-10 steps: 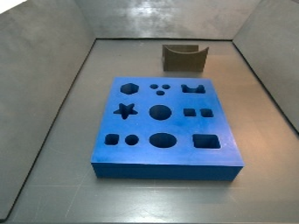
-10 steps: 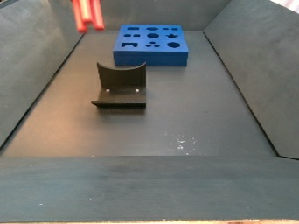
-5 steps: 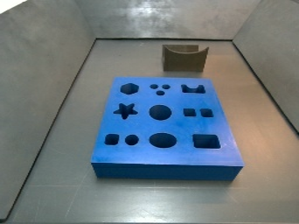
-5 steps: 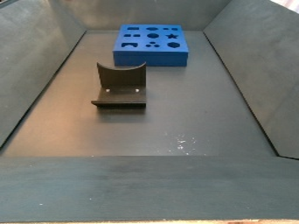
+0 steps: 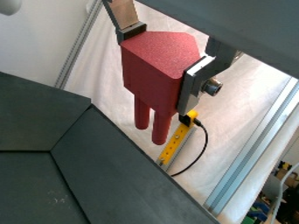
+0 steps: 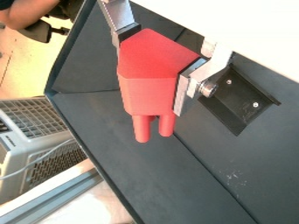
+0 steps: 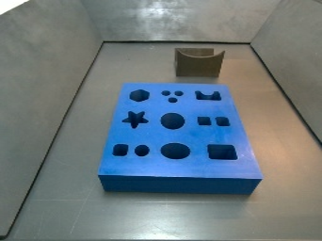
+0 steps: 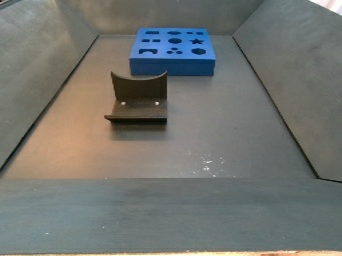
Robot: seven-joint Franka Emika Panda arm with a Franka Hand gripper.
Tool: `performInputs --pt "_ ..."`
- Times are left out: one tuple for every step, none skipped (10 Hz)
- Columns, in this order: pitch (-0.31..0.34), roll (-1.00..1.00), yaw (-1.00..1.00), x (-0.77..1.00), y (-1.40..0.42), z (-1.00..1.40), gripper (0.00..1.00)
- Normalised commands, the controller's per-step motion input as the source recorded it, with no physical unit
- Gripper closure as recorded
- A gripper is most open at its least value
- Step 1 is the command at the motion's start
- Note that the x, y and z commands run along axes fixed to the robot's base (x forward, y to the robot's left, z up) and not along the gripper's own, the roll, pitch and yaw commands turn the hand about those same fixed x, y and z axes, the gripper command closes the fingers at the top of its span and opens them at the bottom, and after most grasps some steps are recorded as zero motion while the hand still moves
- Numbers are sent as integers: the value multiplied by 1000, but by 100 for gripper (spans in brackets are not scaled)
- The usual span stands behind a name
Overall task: Pick up the 3 prong object. Move up. Rotate the 3 prong object. Place the 3 prong object on the fixture. Regrasp the 3 prong object. Move to above the board. Insert the 3 prong object.
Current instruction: Move to above the board.
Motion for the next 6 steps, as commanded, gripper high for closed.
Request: performInputs --pt "133 32 133 95 -34 267 100" --pt "133 36 130 92 -33 185 100" --pt "-169 -1000 -119 -772 -1000 -133 100" --pt "-185 -1000 -117 -786 -1000 -125 100" --pt "-217 -1000 -119 -839 -1000 -133 100" --pt "-234 -1000 -121 -867 -1000 -146 100"
